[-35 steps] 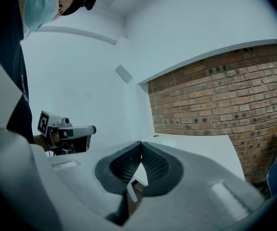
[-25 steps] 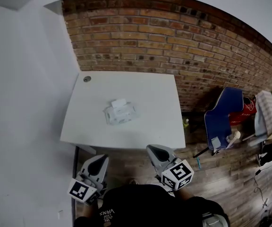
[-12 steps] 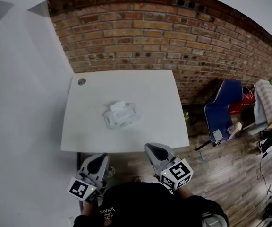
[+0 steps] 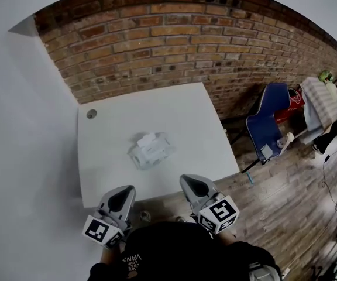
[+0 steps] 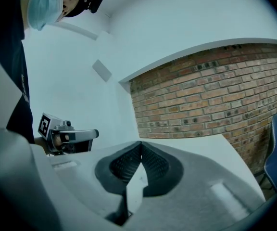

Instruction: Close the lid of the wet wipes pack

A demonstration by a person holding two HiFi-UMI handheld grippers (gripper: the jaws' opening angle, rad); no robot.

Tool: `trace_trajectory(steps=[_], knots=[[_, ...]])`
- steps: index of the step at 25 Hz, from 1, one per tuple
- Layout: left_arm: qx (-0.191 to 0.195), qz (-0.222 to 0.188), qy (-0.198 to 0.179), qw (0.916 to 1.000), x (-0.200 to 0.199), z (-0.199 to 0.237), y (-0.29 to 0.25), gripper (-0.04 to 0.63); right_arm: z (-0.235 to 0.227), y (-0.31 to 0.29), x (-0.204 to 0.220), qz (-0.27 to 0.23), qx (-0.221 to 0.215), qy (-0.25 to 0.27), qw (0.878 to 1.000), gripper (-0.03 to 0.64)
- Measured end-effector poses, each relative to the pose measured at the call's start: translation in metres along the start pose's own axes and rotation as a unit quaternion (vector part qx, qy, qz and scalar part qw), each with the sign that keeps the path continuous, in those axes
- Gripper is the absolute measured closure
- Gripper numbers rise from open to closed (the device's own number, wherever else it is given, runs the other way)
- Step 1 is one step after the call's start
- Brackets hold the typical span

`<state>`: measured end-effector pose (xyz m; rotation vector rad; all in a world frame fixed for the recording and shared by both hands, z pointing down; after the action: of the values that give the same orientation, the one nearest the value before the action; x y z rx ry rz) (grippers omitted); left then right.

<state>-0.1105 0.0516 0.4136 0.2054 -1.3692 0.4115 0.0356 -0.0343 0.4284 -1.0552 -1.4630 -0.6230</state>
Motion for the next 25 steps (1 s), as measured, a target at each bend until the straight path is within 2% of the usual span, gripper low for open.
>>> trace_trajectory(steps=[6,10,18,25], knots=[[0.041,0.005,-0.005,0.9991,-0.007,0.035,0.005,0.598,0.015,-0.022,-0.004,-0.014,0.048,-0.011,0.999,0.620],[0.061,-0.004,-0.036,0.9975,-0.006,0.066,0.011,0.598,0.021,-0.033,-0.003,-0.015,0.081,-0.018,0.996,0.620],[0.102,0.003,-0.044,0.9938,-0.006,0.102,0.023,0.598,0.041,-0.052,0.000,-0.021,0.133,-0.026,0.991,0.620],[0.113,0.000,-0.047,0.9925,-0.004,0.121,0.023,0.598,0.052,-0.054,0.010,-0.020,0.158,-0.036,0.987,0.620]])
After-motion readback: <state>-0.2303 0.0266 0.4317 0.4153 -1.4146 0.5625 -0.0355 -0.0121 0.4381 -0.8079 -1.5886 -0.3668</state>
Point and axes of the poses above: the fingertips, and each gripper's own axes: y backward along the fingers, z to its left, x out of its underside, the point moved 2 cm from there along y, backward along the fingers, and after that the axes turned 1 degree about -y, right-handed, at the moved point
